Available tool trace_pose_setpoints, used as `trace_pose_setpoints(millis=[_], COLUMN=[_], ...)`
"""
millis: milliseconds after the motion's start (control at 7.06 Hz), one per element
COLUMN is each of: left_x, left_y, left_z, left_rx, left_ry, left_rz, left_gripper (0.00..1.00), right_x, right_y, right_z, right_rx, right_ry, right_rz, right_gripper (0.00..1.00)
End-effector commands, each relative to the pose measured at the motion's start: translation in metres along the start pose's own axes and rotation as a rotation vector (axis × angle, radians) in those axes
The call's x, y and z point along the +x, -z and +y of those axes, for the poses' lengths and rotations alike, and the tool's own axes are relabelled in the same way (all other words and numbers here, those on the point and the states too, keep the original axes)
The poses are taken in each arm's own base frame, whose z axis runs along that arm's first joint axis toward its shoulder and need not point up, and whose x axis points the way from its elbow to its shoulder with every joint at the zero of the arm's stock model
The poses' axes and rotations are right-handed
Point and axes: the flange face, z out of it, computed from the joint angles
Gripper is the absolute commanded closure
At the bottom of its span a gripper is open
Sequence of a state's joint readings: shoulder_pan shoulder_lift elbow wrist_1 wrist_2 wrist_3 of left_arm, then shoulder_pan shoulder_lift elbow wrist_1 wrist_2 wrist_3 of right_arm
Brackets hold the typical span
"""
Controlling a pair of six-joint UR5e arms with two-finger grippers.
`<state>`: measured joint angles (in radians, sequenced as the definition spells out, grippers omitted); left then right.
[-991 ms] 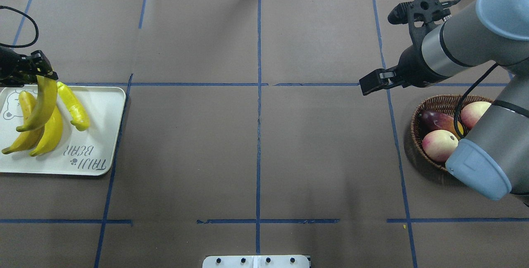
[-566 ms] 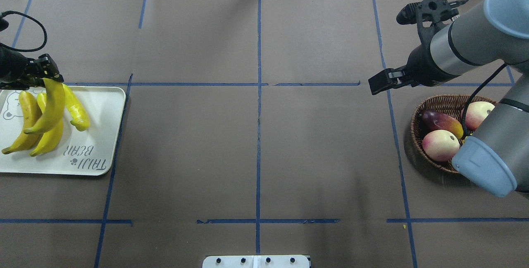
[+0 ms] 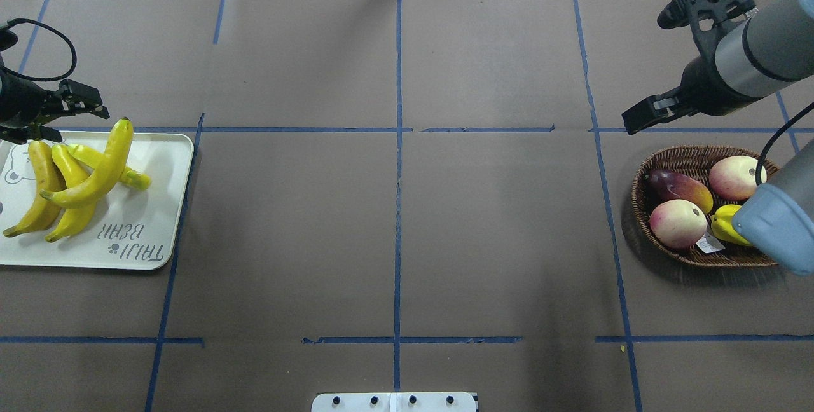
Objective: Transfer all bananas from basket to plate
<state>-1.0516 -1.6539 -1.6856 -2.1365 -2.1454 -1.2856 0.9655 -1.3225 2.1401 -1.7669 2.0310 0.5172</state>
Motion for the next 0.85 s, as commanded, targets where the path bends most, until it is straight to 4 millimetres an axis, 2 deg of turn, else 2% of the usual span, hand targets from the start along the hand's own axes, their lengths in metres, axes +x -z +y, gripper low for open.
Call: trace_pose_setpoints(millis=[0,142,283,425,566,708], left_x=[0.002,-0.011,-0.037,-0.067,-0.092,-0.119], left_y=[0.007,0.014,0.028,0.054,0.075,0.095], left_z=[-0.001,-0.011,-0.033,-0.06,-0.081,-0.099], left_rx=[-0.001,0.016,0.027,0.02,0.003,-0.009], left_ry=[-0.026,-0.135,-0.237,-0.315,-0.371,-0.432], left_rz=[0.011,0.001,-0.027,-0.045,-0.076,-0.121], left_gripper=[0.0,0.0,0.0,0.0,0.0,0.0], right_x=[0.07,0.115,0.164,0.203,0.238,0.261], right_y=[0.011,0.009,0.01,0.014,0.013,-0.006], right_z=[0.007,0.013,0.015,0.025,0.046,0.057], right_rx=[-0.044,-0.077,-0.097,-0.102,-0.115,-0.159], right_ry=[0.068,0.09,0.105,0.105,0.082,0.027], right_rz=[0.054,0.03,0.007,-0.006,0.002,0.002], right_gripper=[0.0,0.0,0.0,0.0,0.0,0.0])
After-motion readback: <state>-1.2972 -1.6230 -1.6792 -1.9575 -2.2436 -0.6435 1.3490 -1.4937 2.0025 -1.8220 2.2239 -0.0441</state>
